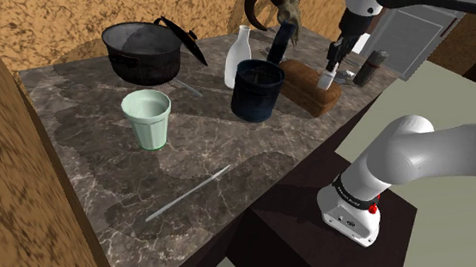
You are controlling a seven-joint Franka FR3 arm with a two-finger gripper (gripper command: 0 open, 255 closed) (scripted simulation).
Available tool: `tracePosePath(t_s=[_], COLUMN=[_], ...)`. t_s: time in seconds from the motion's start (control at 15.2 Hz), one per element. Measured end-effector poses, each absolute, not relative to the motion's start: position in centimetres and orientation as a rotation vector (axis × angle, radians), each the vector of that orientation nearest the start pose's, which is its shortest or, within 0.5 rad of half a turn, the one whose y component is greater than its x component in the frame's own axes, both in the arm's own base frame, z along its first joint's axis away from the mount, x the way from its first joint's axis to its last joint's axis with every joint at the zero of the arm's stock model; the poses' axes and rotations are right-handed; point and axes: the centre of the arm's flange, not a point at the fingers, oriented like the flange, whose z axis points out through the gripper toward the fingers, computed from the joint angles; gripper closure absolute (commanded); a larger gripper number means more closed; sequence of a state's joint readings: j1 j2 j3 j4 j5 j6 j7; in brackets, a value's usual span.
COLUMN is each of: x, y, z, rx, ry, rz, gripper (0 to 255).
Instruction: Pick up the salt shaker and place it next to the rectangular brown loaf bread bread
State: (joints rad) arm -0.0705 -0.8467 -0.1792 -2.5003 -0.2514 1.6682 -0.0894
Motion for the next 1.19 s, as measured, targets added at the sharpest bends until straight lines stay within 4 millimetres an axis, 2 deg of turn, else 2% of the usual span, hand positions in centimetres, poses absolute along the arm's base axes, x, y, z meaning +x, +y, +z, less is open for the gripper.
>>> tracePosePath(t_s=[1.19], x=[28.3], y=[-10.9], z=[45.0], rx=[-3.256], ry=[0.126], rz=[0.014], gripper=[255])
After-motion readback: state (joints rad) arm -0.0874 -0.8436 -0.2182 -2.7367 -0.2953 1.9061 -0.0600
